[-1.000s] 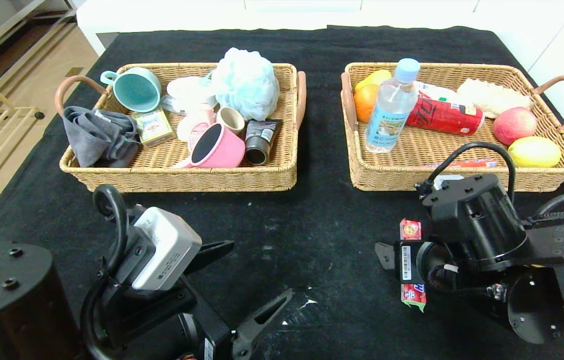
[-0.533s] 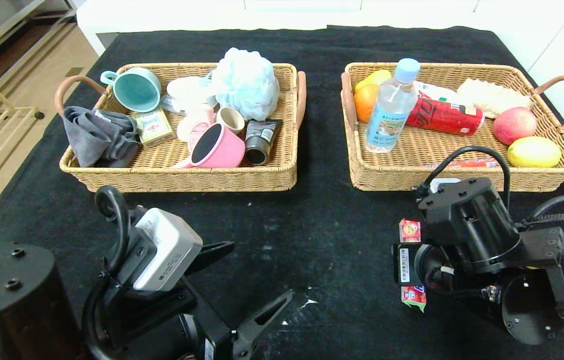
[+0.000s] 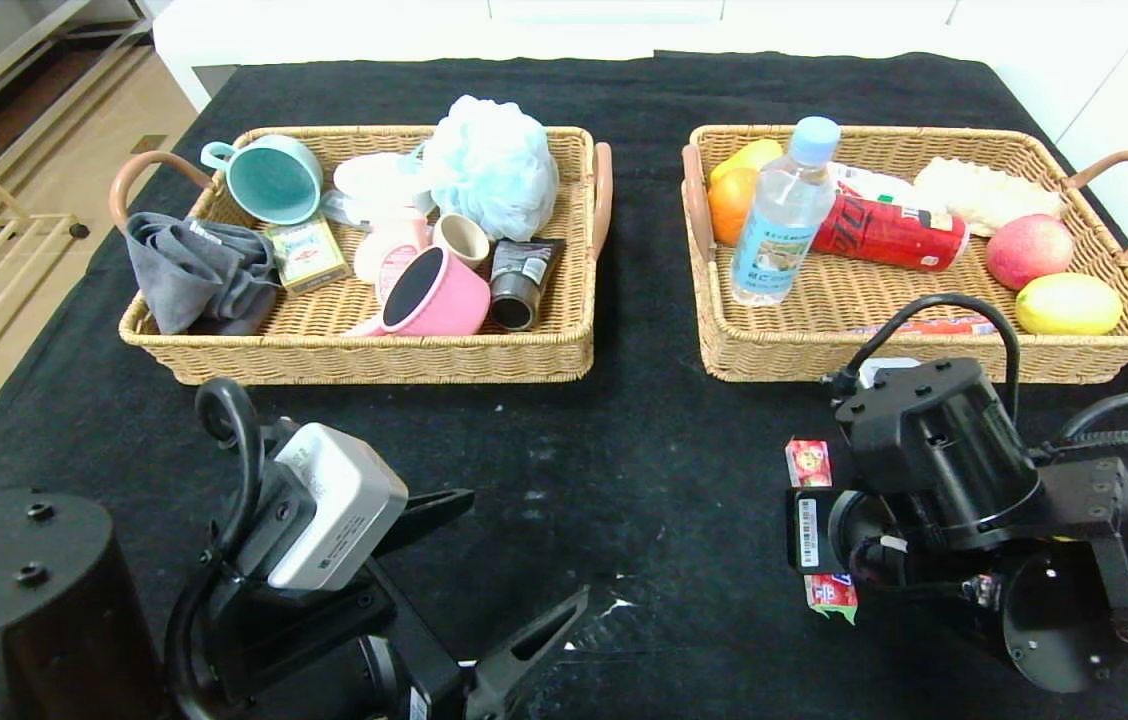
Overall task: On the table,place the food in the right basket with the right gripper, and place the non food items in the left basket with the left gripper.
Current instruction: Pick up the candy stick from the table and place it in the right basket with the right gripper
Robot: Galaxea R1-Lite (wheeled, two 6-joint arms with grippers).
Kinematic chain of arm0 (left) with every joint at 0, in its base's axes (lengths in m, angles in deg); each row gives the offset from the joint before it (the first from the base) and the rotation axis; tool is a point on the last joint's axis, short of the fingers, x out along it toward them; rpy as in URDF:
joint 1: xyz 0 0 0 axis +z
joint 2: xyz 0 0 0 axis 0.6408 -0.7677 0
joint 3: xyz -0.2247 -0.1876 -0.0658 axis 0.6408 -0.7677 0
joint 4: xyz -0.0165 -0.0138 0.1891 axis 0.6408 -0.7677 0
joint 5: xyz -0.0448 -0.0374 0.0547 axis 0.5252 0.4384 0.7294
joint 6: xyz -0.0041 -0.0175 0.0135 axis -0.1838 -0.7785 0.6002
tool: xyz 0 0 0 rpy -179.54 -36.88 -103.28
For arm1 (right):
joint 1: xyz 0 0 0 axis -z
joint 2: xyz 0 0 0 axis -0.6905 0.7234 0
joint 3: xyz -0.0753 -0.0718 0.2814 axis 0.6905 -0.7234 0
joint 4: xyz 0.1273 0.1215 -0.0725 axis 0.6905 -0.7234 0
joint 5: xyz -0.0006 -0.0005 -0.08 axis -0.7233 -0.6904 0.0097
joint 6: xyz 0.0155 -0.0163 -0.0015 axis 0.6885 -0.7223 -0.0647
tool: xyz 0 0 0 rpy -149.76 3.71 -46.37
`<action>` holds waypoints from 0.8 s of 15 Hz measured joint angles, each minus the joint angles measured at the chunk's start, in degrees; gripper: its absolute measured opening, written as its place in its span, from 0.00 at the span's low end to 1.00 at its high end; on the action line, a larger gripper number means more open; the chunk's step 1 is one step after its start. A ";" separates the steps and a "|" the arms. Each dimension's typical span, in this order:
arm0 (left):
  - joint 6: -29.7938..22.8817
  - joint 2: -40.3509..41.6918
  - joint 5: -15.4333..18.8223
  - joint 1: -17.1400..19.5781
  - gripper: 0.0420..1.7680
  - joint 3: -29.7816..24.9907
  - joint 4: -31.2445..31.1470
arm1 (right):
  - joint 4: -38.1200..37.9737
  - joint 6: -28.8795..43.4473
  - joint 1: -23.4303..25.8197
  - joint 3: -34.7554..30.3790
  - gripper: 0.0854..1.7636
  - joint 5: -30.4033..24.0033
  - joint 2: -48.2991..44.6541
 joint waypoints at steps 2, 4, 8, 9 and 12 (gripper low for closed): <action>0.00 0.00 0.05 0.00 0.97 -0.06 0.00 | 0.00 0.02 0.00 -0.01 0.16 0.02 0.01; 0.02 -0.05 0.07 -0.02 0.97 -0.09 -0.02 | 0.00 0.02 0.10 -0.01 0.16 0.00 0.11; 0.10 -0.11 0.09 -0.13 0.97 -0.13 -0.09 | 0.07 0.00 0.20 -0.01 0.16 0.07 0.06; 0.10 -0.11 0.09 -0.16 0.97 -0.16 -0.06 | 0.02 0.02 0.20 -0.01 0.16 0.05 -0.10; 0.05 -0.22 0.09 -0.16 0.97 -0.28 -0.06 | -0.06 -0.06 0.11 0.07 0.16 0.16 -1.10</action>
